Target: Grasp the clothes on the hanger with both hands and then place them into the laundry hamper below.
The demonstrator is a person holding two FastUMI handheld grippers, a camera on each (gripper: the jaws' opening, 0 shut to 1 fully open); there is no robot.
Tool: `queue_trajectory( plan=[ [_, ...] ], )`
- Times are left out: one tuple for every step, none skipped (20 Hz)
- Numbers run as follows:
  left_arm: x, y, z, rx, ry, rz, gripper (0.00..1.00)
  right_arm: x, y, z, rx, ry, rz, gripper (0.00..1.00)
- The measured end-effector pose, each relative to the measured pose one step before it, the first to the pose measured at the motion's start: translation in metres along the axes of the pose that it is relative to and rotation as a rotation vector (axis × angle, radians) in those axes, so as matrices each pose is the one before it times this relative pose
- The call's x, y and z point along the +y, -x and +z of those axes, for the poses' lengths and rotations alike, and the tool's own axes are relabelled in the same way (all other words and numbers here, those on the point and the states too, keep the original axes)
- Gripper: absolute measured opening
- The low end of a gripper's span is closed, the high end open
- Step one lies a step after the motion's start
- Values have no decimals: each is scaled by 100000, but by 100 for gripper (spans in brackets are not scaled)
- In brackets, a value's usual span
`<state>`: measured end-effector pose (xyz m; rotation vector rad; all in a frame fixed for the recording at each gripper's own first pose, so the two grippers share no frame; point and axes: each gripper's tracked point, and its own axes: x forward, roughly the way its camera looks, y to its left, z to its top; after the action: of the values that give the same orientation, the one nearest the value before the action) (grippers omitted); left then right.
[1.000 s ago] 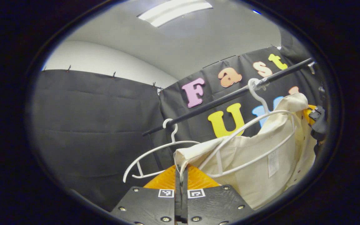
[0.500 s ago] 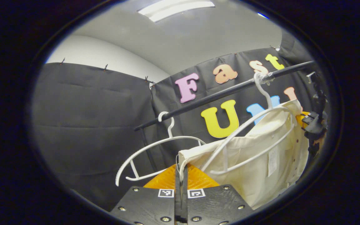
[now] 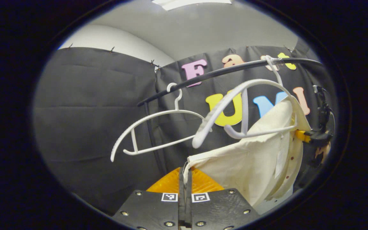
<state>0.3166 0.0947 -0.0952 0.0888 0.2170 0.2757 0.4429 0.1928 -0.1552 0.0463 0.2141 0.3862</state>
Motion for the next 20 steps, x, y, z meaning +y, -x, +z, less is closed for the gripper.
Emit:
queue_trajectory(
  plan=[
    [-262,258,-835,909,-298,81,1,609,156,-520,675,1154,1440,4],
    [-63,13,-446,508,-456,-323,1,698,21,-626,1581,860,2352,4],
    [28,229,-105,-460,-693,229,2,699,-23,-606,1723,-908,2867,4],
    [-147,253,-46,-136,-379,-702,1,672,-24,-467,2100,-3288,3210,4],
    [175,248,184,-1395,-953,1191,1,484,98,-603,2216,-4998,2251,4],
    [-103,97,449,-1677,-453,33,0,310,90,-248,1120,-5359,1743,4],
    [-430,98,10,-816,687,-1089,0,463,160,-296,1030,-4624,1338,4],
    [-526,22,-283,430,1096,-1414,1,592,242,-218,464,-3786,1971,4],
    [-533,124,-659,1364,763,-1307,2,1082,512,124,-1275,-2890,2751,4],
    [-679,77,-956,1405,399,-1546,2,664,827,552,-3348,-1933,2385,4],
    [-426,312,-1014,1261,47,-1051,2,467,245,46,-1926,-174,1545,1],
    [-806,458,-926,1754,211,-1425,2,141,-56,-747,2520,-117,778,1],
    [-832,123,-610,1710,350,-1615,1,-216,-101,-892,2958,-2214,346,1],
    [-842,148,-510,1505,544,-1853,2,-455,31,-650,2476,-5472,-339,1],
    [-1244,510,-712,1066,562,-2236,2,52,103,161,-769,-7042,1402,2],
    [-1365,257,-548,824,861,-3298,2,-84,96,735,-1741,-4279,-220,1],
    [-1000,143,-943,1173,1231,-3668,2,-189,293,839,-1111,-387,-932,1],
    [-1201,-188,-687,1383,1696,-3903,1,-283,181,524,-215,1290,-689,1],
    [-1135,-67,-642,1565,1973,-3795,1,-230,130,345,-82,1273,-140,1],
    [-1576,-354,-837,2133,2407,-3739,1,68,257,243,-106,833,31,1]
  ],
)
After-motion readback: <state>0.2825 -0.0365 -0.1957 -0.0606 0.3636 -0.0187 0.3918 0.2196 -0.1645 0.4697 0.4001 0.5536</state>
